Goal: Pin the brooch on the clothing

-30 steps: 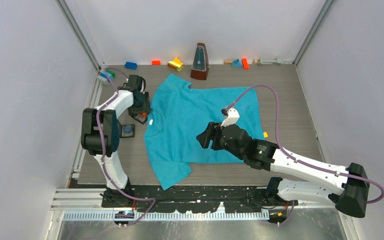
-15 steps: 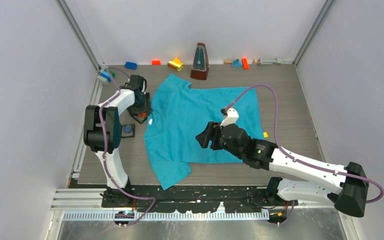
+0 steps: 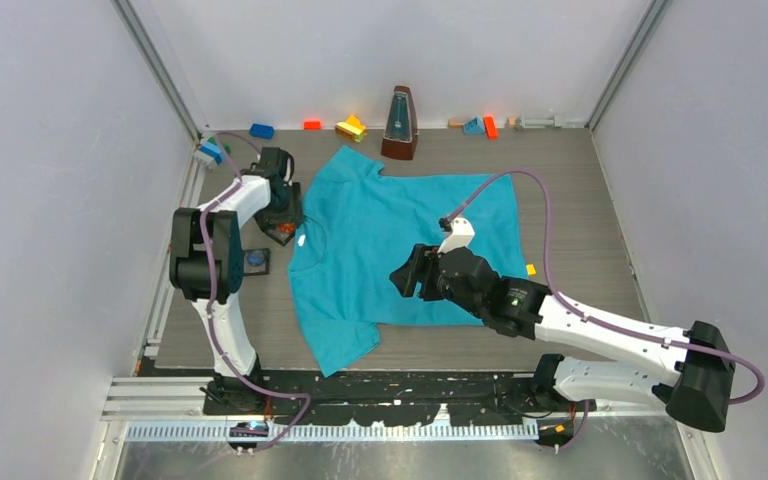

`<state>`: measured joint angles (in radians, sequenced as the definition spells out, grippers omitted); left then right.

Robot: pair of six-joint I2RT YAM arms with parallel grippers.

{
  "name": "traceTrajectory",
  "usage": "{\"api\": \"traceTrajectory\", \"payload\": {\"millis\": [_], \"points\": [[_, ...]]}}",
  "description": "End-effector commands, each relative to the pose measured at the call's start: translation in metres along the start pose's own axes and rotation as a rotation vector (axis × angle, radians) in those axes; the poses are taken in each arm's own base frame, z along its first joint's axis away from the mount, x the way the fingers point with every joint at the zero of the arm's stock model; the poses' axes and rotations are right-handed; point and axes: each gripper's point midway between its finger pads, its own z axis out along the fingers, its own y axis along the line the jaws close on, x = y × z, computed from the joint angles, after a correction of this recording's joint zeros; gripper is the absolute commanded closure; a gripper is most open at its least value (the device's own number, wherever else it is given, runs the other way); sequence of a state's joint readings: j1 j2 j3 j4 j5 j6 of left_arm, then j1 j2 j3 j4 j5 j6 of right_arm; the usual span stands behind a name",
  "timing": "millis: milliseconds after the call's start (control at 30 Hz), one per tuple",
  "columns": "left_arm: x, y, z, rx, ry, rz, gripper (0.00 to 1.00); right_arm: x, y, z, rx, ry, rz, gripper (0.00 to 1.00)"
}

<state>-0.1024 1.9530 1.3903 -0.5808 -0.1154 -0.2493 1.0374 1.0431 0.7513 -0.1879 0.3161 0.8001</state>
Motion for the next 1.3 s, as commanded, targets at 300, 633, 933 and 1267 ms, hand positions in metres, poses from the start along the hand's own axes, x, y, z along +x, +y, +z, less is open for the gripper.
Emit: {"api": "traceTrajectory", "payload": {"millis": [300, 633, 933, 1267], "points": [[-0.001, 0.001, 0.010, -0.013, 0.017, 0.017, 0.31, -0.005, 0.010, 0.008, -0.023, -0.013, 0.029, 0.33], [0.000, 0.007, 0.013, -0.044, 0.031, 0.032, 0.41, -0.001, 0.010, 0.013, -0.023, 0.005, 0.027, 0.33], [-0.007, 0.007, 0.004, -0.041, 0.006, 0.028, 0.52, 0.000, 0.009, 0.014, -0.020, 0.009, 0.030, 0.33], [-0.026, 0.013, -0.024, -0.056, -0.088, 0.029, 0.66, 0.002, 0.009, 0.014, -0.017, 0.016, 0.036, 0.33]]}}
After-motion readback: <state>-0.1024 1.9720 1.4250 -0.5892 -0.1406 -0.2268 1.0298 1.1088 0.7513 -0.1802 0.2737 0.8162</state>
